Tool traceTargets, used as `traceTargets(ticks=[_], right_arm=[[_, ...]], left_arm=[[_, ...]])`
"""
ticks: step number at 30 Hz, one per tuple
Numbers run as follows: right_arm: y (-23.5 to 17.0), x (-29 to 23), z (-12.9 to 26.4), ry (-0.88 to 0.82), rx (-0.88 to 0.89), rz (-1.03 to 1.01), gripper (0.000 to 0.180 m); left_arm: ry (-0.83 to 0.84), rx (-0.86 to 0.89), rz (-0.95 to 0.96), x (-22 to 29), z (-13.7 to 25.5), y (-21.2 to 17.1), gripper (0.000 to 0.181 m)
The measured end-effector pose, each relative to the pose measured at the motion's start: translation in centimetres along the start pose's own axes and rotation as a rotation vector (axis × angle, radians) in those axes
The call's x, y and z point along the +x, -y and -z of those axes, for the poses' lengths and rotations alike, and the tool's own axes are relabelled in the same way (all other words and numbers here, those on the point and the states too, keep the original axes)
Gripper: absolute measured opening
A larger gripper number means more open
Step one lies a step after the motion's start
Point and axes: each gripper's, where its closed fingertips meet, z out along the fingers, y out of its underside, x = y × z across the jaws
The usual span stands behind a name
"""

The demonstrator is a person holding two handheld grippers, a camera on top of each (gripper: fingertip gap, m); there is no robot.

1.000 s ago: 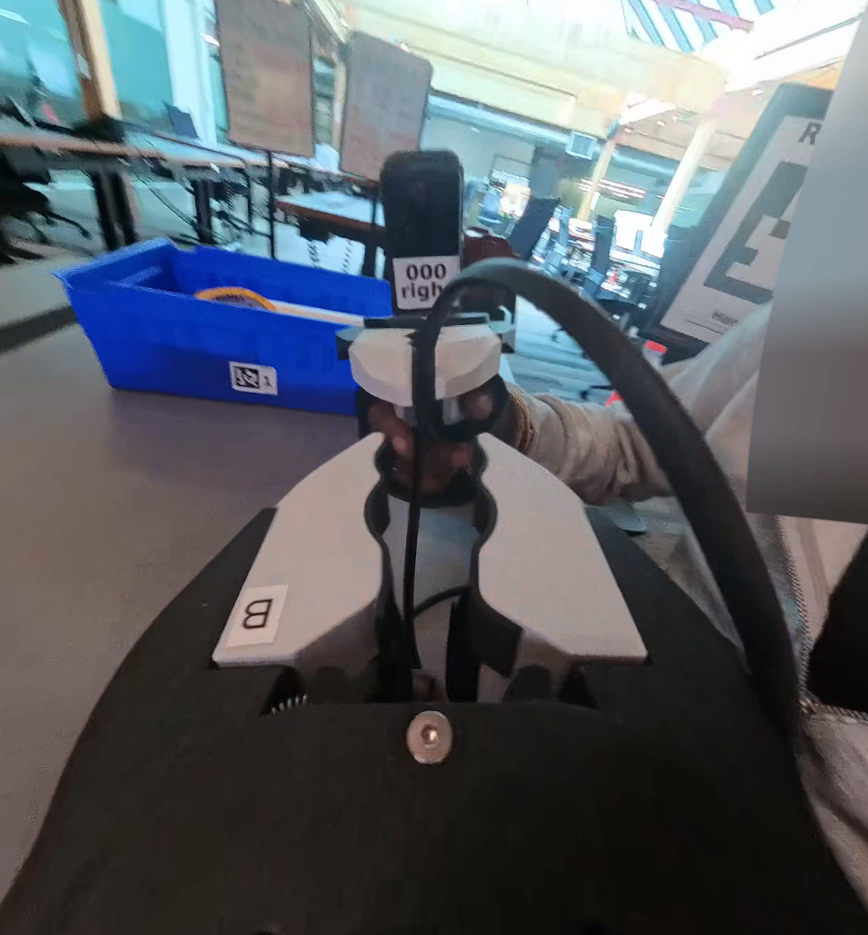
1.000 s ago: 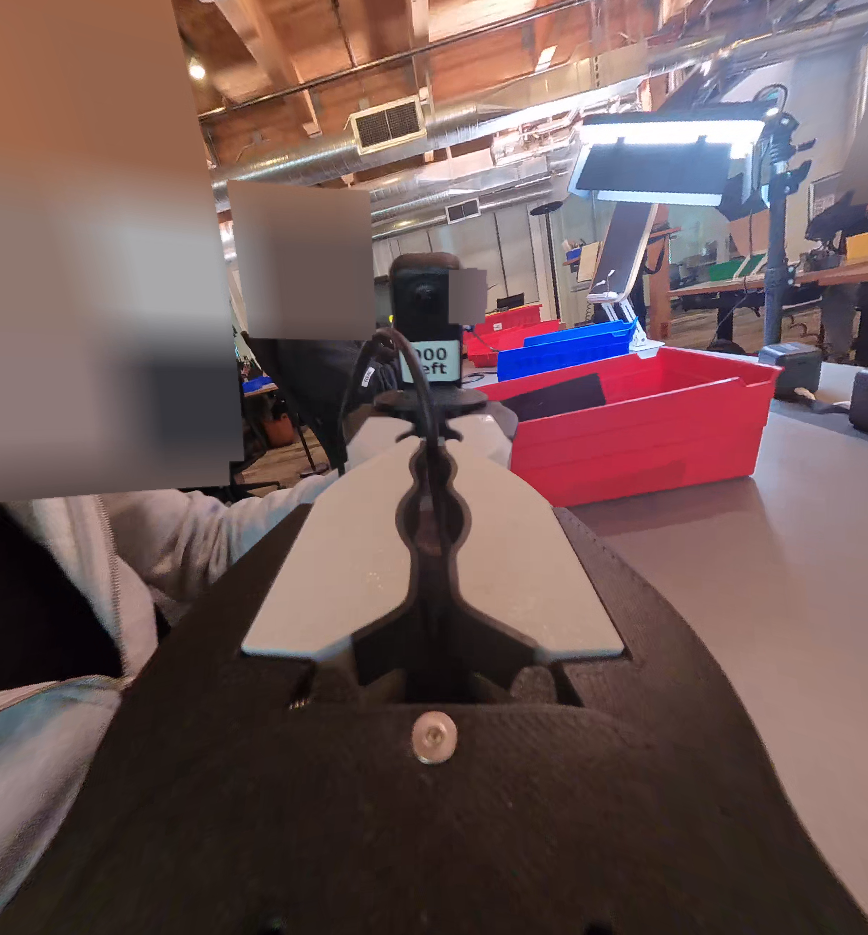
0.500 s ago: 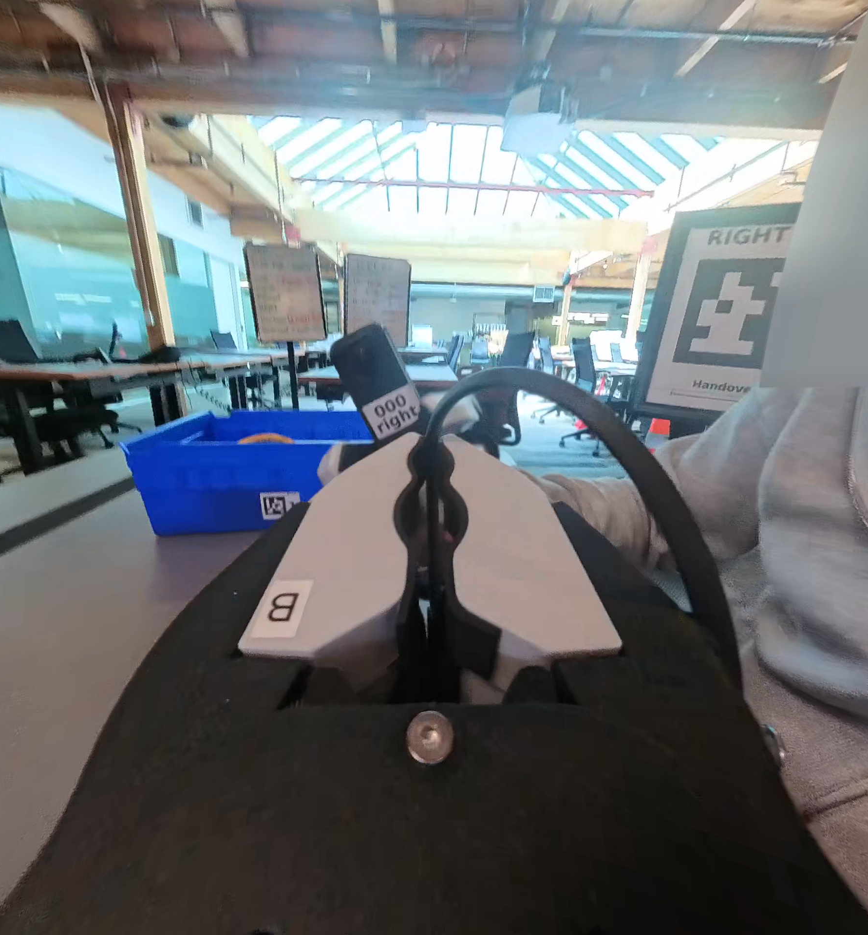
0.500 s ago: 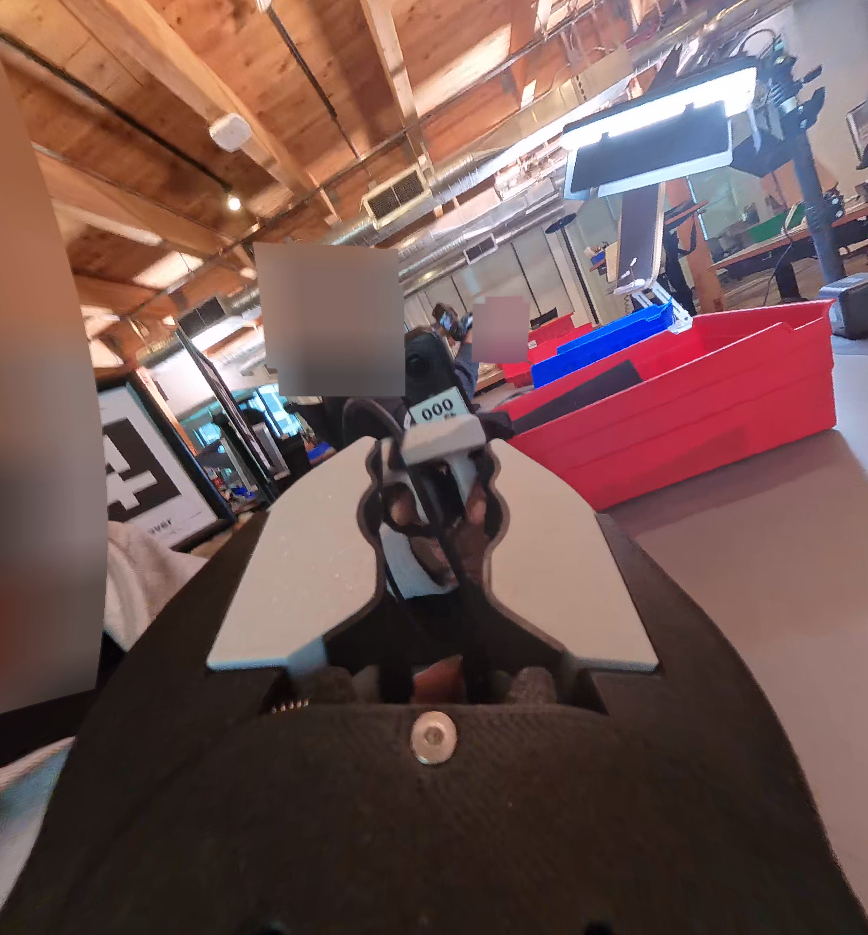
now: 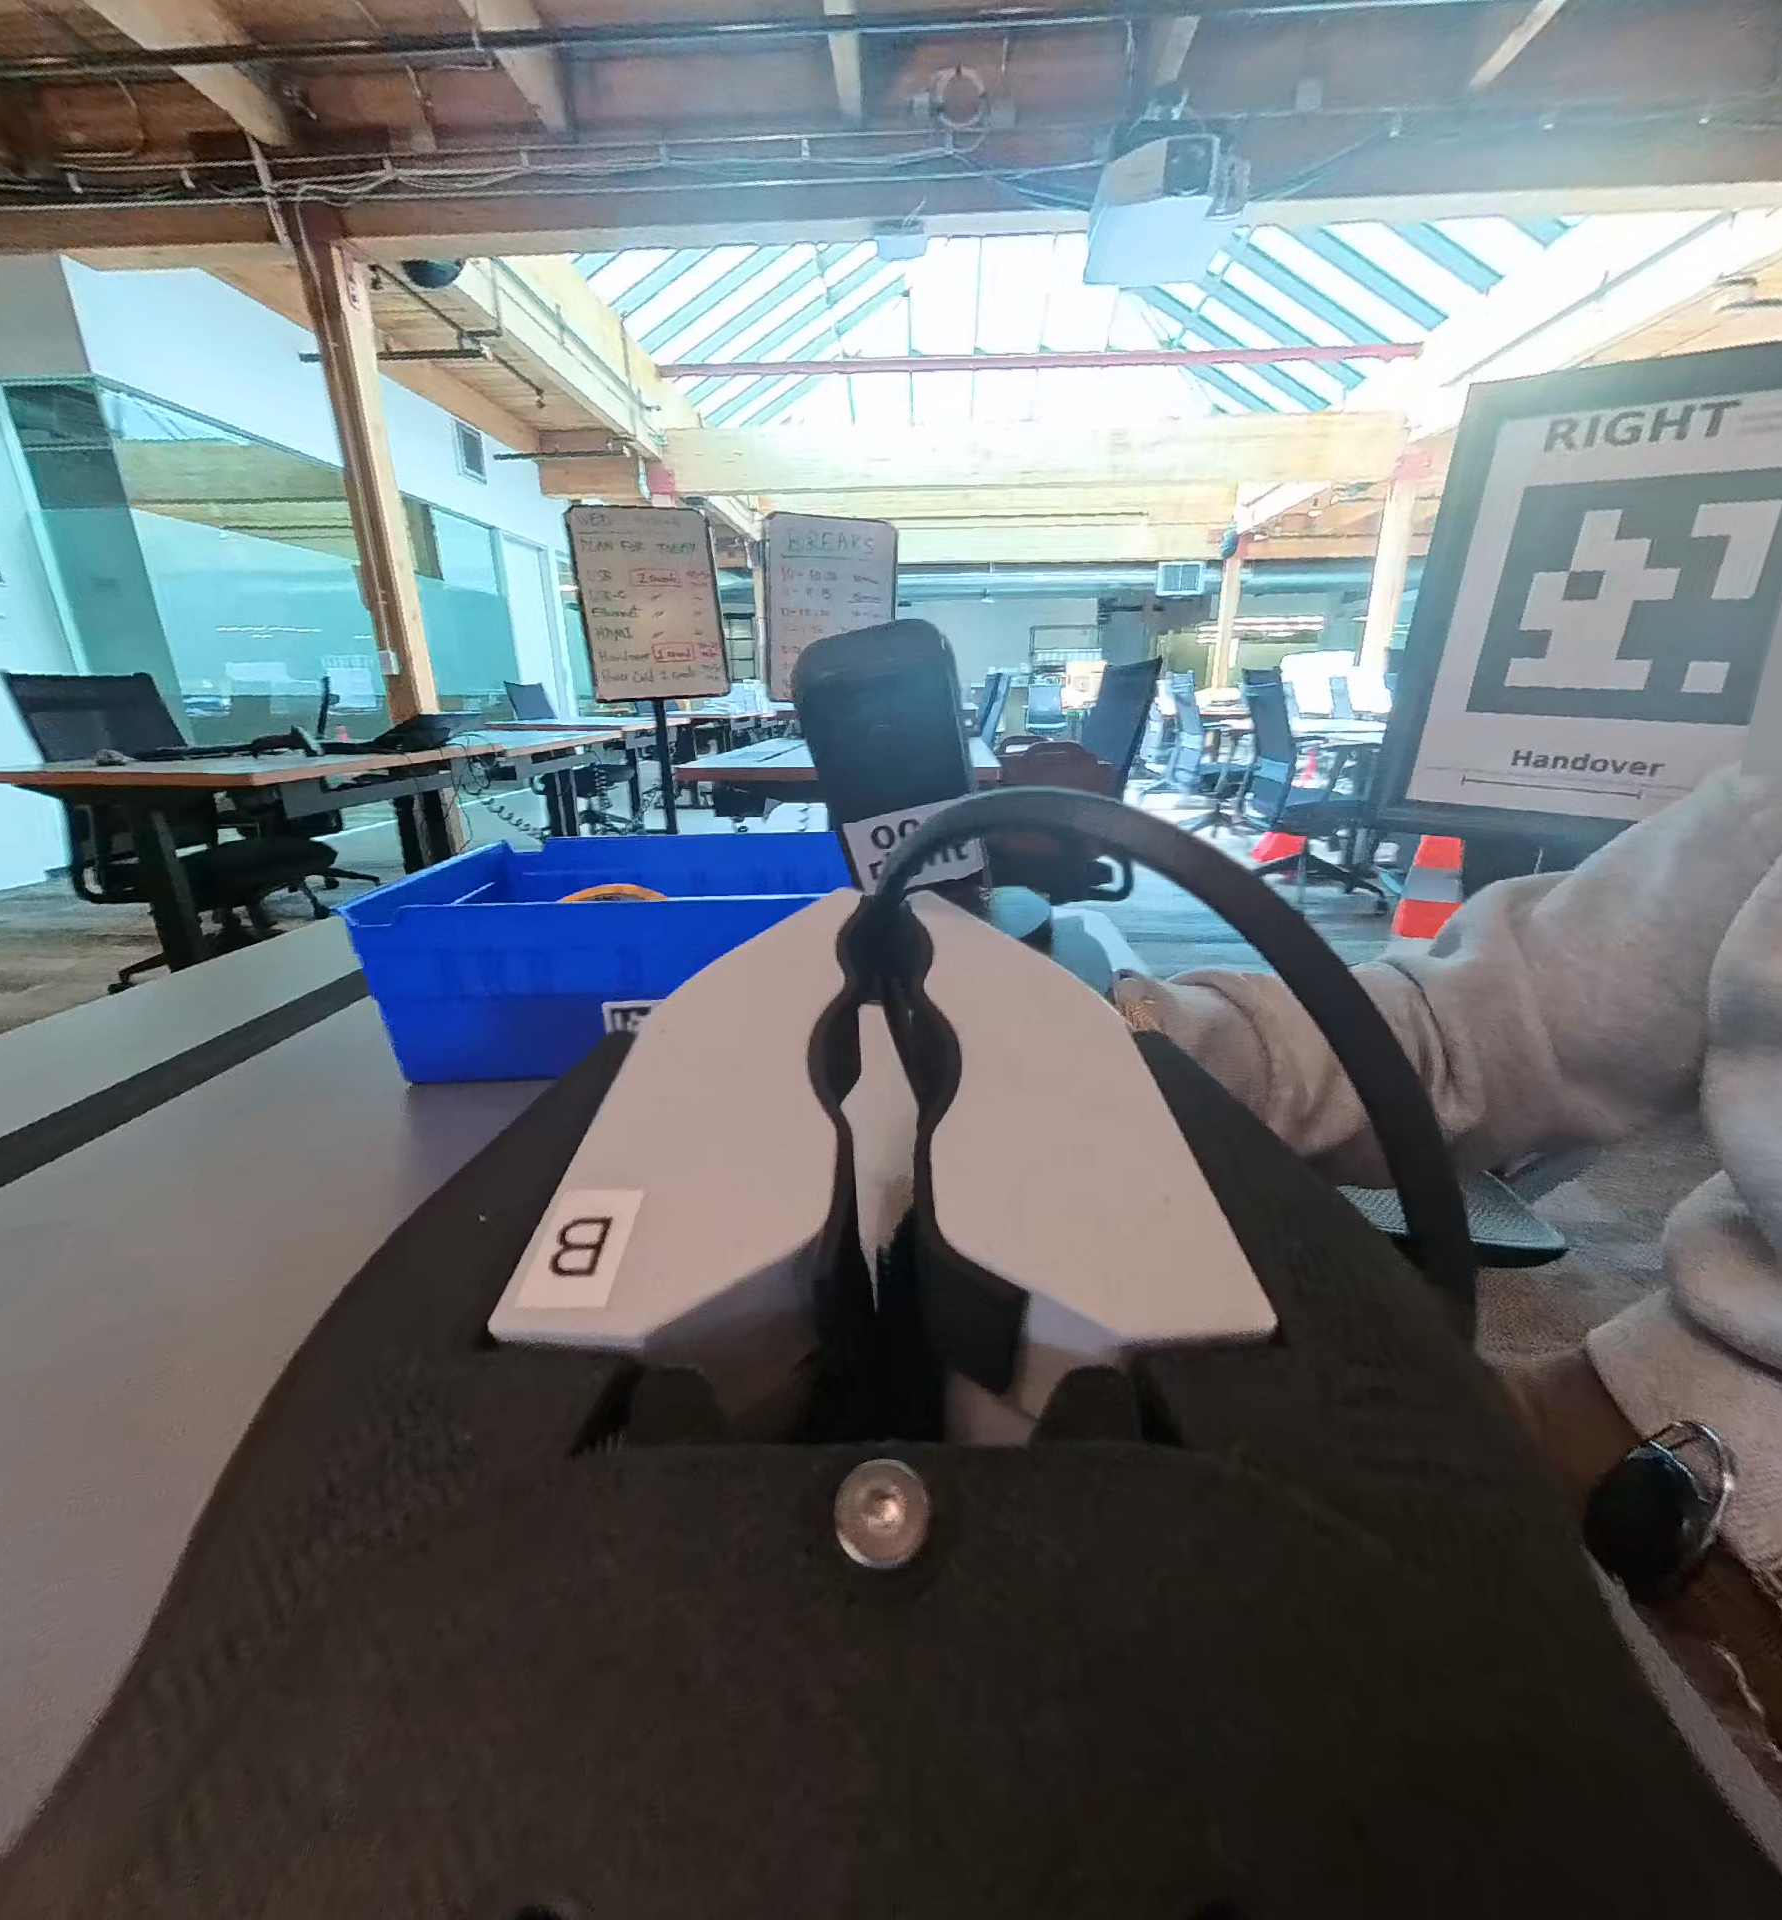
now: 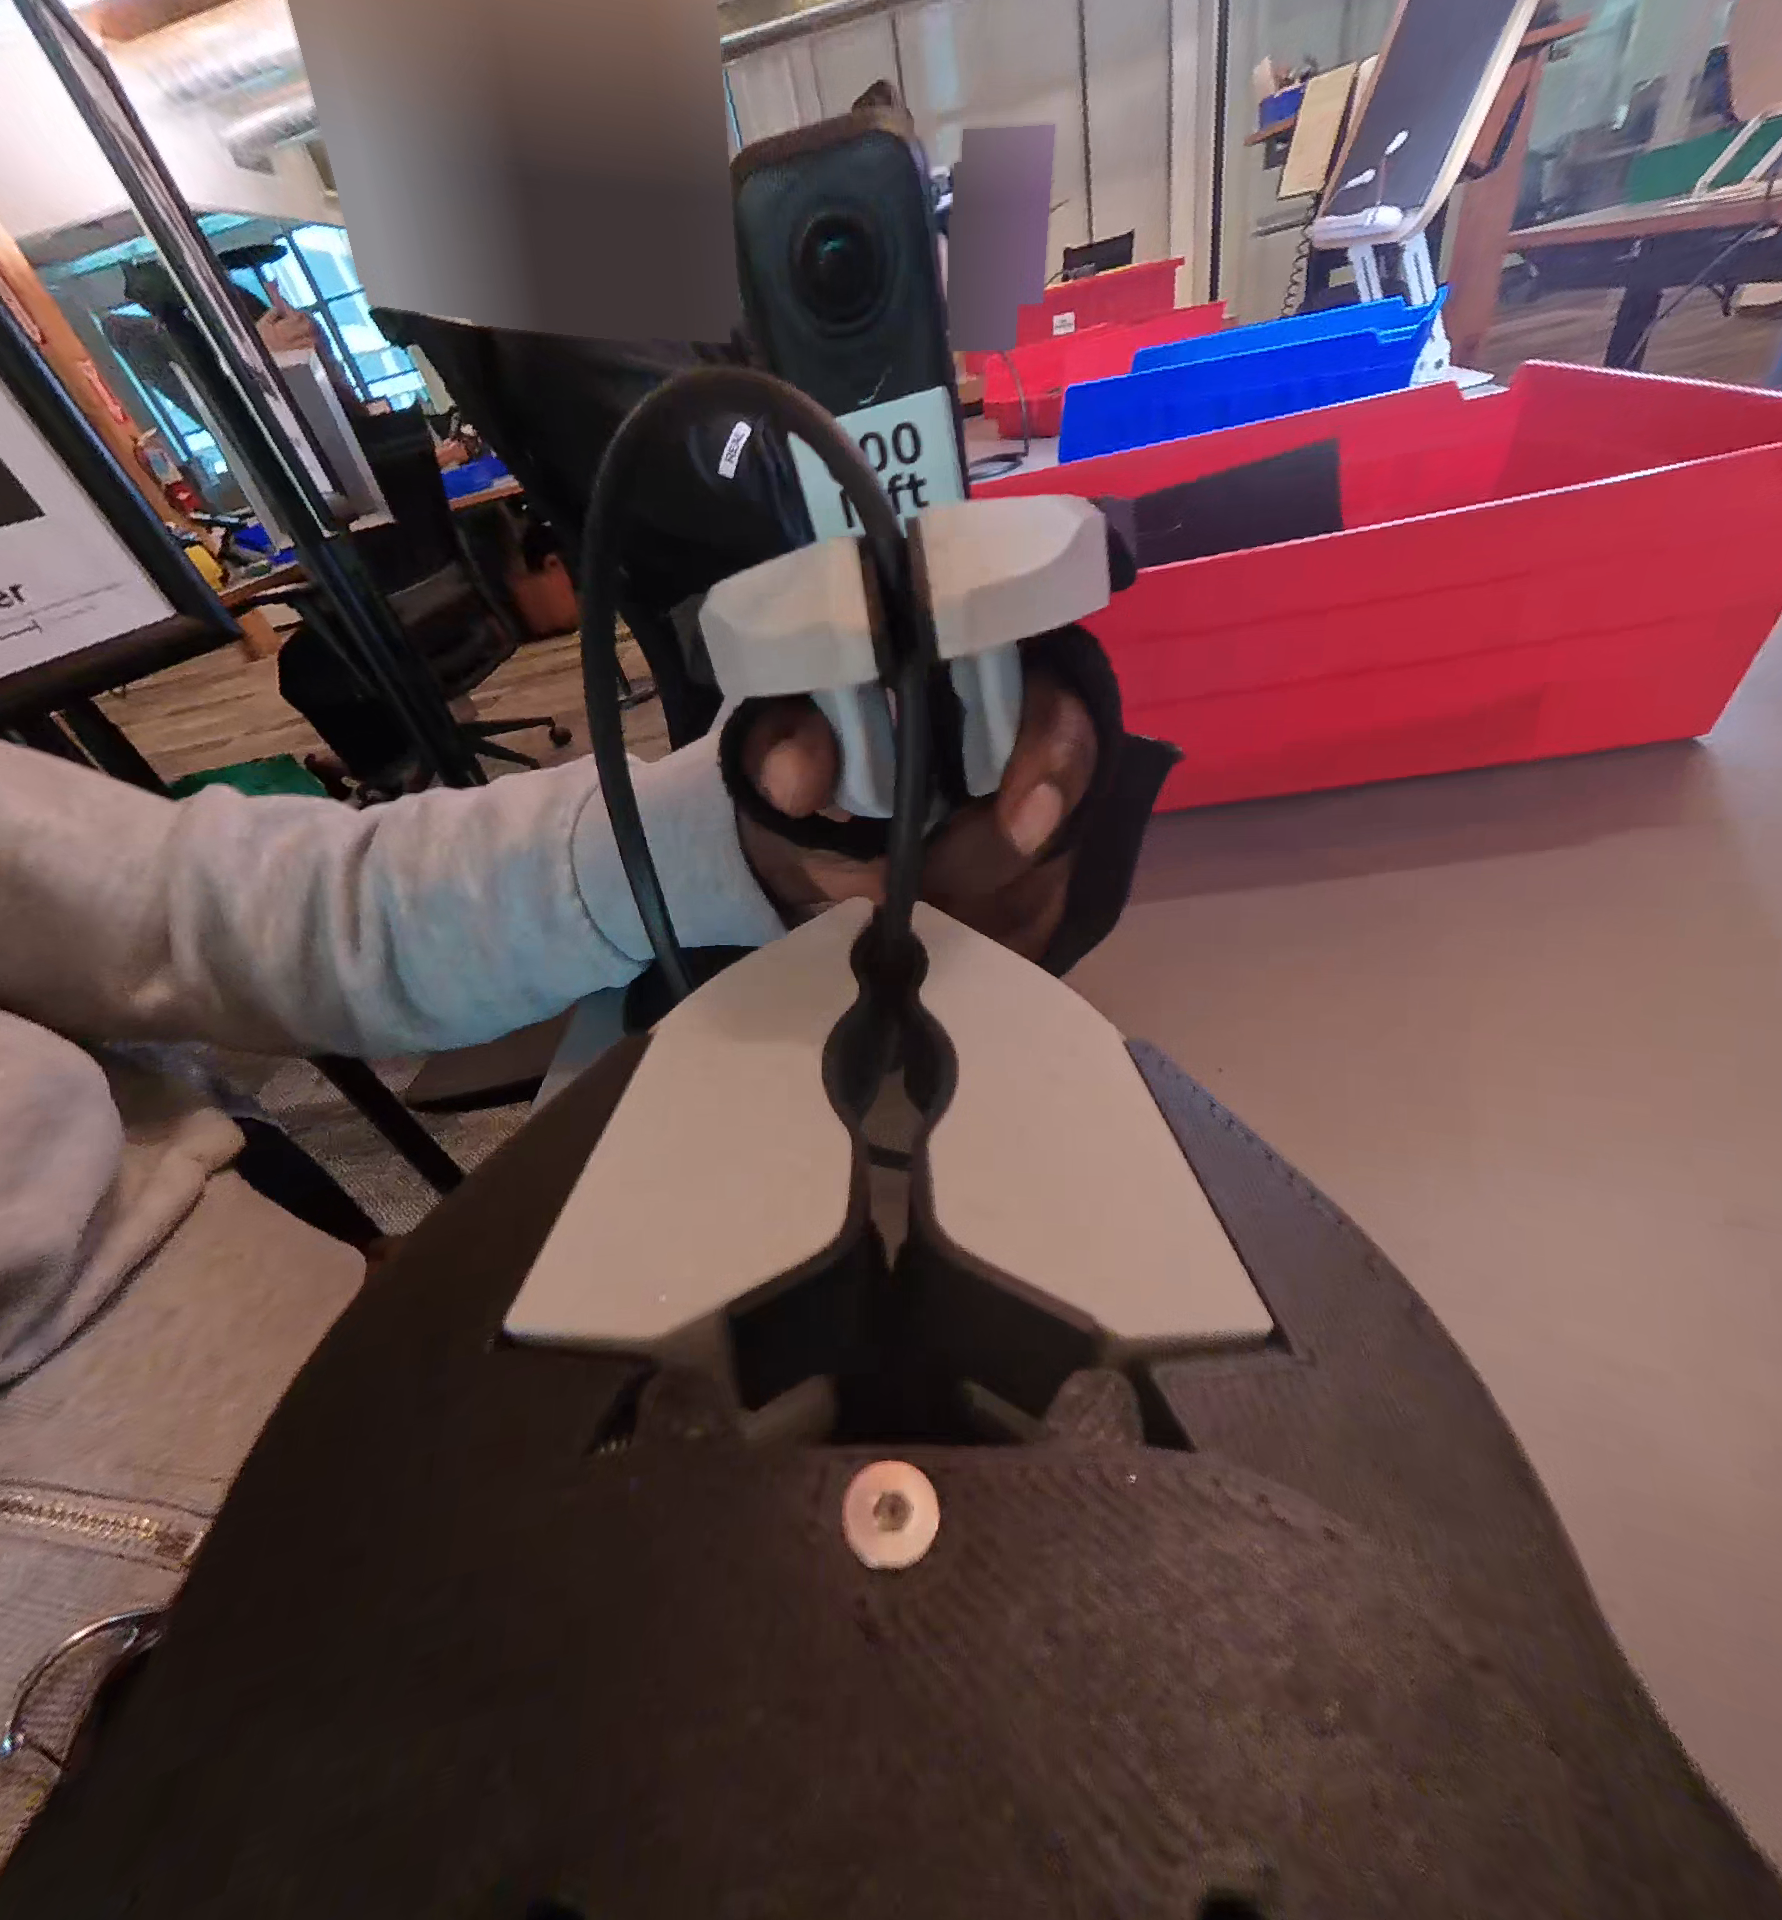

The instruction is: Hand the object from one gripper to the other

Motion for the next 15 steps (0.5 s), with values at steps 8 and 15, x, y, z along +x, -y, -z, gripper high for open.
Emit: traceTargets(ticks=[8,15], right_arm=[[2.0,0.5,1.5,-0.009,0.102,-0.058,0.000],[4.1,-0.1,2.1,0.019,0.225,-0.042,0.000]], left_arm=[[0.026,0.012,0.128,-1.1,1.1,-0.5,0.029],[-0.068,-0.165,0.248,0.4,0.1,-3.8,0.054]])
